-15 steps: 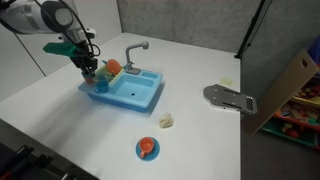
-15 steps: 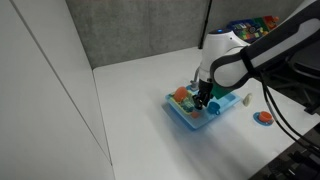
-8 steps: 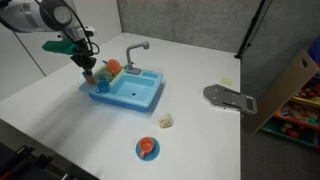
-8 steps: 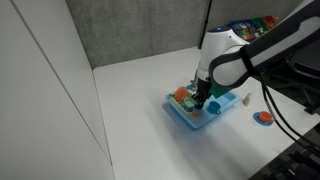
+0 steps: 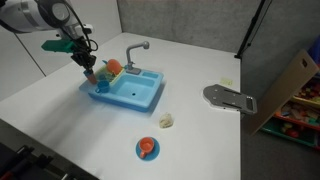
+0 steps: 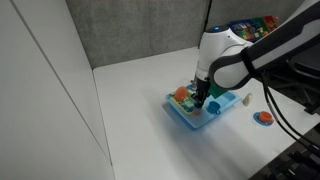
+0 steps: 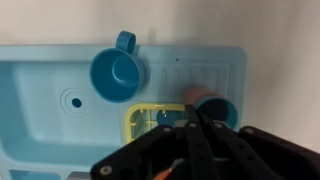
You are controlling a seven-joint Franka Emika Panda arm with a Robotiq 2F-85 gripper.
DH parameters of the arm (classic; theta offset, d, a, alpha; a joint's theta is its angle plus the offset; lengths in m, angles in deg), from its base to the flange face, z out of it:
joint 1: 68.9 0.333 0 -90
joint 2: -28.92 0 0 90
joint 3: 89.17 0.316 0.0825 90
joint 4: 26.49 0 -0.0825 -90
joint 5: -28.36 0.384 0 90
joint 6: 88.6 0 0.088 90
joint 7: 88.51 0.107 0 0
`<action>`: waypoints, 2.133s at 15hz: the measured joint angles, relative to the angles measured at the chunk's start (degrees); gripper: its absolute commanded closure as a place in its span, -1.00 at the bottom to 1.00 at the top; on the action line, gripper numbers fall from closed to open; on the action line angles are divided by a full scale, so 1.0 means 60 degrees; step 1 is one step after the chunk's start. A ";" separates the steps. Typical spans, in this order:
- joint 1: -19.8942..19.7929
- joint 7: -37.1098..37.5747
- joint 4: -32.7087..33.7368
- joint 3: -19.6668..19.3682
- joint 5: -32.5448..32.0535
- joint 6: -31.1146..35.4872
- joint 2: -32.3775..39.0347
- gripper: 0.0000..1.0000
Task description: Pick up the stacked cups and put them on the table next to the detergent
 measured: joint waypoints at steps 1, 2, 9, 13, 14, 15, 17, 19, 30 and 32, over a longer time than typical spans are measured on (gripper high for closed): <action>0.0002 0.0002 0.0006 0.0000 0.0000 -0.0010 -0.0017 0.92; 0.0002 0.0002 0.0008 0.0000 0.0000 -0.0020 -0.0040 0.92; -0.0030 0.0002 0.0009 0.0000 0.0000 -0.0337 -0.0406 0.93; -0.0186 0.0002 0.0010 0.0006 0.0015 -0.1132 -0.0861 0.93; -0.0261 0.0001 0.0010 0.0009 0.0020 -0.1331 -0.0988 0.93; -0.0349 0.0001 0.0011 0.0010 0.0022 -0.1508 -0.1102 0.93; -0.0571 0.0001 0.0011 0.0008 0.0023 -0.1797 -0.1318 0.93; -0.0837 0.0001 0.0011 -0.0002 0.0023 -0.1970 -0.1493 0.93; -0.1985 0.0007 -0.0019 -0.0462 0.0030 -0.2177 -0.1702 0.93; -0.2126 0.0028 -0.0047 -0.0592 0.0030 -0.2176 -0.1661 0.93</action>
